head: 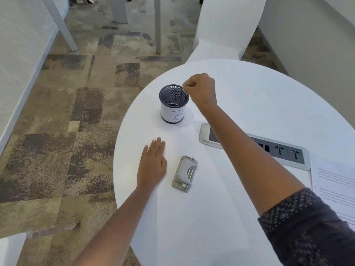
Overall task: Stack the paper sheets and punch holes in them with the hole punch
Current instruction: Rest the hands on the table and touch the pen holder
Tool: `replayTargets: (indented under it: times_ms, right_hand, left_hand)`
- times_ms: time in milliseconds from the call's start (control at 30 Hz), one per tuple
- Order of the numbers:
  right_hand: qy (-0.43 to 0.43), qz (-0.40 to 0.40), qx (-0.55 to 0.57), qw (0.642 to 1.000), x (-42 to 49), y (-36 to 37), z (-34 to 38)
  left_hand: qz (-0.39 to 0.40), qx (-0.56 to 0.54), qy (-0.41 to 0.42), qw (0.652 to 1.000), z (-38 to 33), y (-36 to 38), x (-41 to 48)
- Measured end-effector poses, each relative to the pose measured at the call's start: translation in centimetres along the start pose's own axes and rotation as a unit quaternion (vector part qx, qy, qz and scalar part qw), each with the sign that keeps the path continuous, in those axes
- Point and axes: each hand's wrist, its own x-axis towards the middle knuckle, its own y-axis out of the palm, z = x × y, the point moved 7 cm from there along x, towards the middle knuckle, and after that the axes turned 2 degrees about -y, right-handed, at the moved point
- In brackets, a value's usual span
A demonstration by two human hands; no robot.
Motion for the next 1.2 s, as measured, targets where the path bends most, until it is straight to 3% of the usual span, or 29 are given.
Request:
replayTargets:
  times_ms: [233,467,667,933,1200]
  right_hand:
    - [0.037,0.003,0.065,0.997,-1.4,-0.1,-2.1]
    - [0.216,-0.007,0.213,0.953,-8.0,-0.2,-10.9]
    - [0.284,0.004,0.224,0.932,-15.8,-1.6,-17.2]
    - [0.288,-0.011,0.112,0.951,-24.9,-4.8,-21.4]
    - [0.157,0.041,-0.076,0.984,-29.8,-6.2,-20.0]
  left_hand:
    - [-0.021,-0.002,0.004,1.000,0.1,0.0,0.0]
    - [-0.020,0.007,-0.005,1.000,0.3,0.4,-1.0]
    - [-0.033,0.011,-0.012,0.999,0.1,0.3,-3.4]
    - [-0.036,0.004,-0.033,0.999,-1.2,0.5,-7.3]
    - [-0.034,0.008,-0.050,0.998,-2.5,1.1,-10.3]
